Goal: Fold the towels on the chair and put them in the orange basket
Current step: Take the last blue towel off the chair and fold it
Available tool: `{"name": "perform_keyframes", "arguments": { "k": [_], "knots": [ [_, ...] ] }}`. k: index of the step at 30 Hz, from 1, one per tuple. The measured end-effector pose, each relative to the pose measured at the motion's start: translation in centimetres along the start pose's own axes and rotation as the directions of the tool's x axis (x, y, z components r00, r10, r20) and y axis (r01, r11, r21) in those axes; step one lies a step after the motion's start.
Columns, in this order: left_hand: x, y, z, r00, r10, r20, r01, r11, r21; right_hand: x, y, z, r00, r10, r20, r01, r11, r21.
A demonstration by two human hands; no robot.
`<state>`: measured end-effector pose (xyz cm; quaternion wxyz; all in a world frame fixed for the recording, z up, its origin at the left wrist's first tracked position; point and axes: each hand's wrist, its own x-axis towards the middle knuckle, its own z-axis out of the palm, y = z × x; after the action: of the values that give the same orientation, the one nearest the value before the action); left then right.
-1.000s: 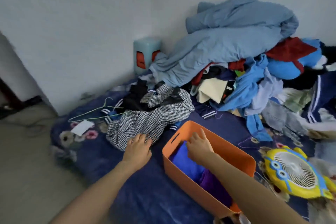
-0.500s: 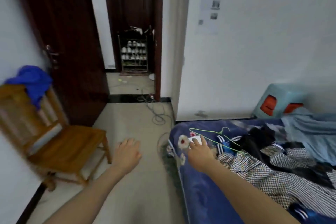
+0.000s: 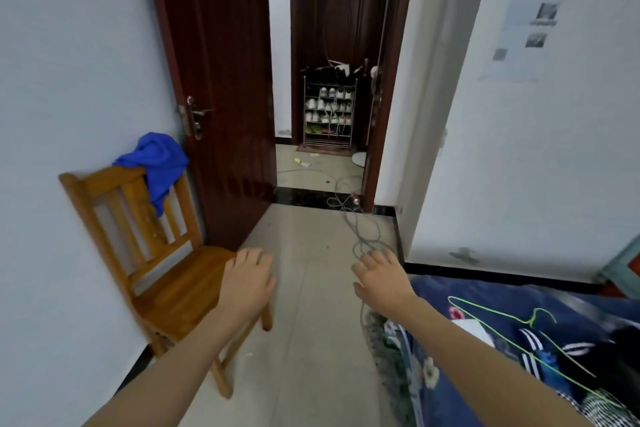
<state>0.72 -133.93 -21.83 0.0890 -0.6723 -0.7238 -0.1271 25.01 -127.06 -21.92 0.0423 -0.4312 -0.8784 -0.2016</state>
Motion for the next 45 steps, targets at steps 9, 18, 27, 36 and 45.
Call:
{"name": "perform_keyframes", "arguments": {
  "k": [9,18,27,36,45],
  "knots": [
    [13.1,3.3,2.8,0.998,-0.049,-0.026,0.050,0.998,0.045,11.1,10.4,4.3,0.995,-0.077,-0.056,0.078,0.997,0.005],
    [21.0,0.7,6.9,0.926,-0.377,-0.009,0.377,0.926,-0.030,23.6,13.9,8.7,0.950,-0.278,-0.142,0.290,0.955,0.070],
    [26.5,-10.9,9.8,0.806,-0.585,-0.089,0.577,0.810,-0.100,39.3,10.3,12.9,0.910,-0.397,-0.124,0.410,0.906,0.104],
    [35.7,-17.6,14.3,0.745,-0.667,0.021,0.655,0.724,-0.216,52.4,9.6,16.0,0.903,-0.428,-0.031,0.425,0.880,0.214],
    [43.1,-19.1,19.5,0.591,-0.803,0.078,0.759,0.520,-0.392,62.4,11.5,22.0,0.875,-0.481,0.044,0.458,0.855,0.243]
  ]
}}
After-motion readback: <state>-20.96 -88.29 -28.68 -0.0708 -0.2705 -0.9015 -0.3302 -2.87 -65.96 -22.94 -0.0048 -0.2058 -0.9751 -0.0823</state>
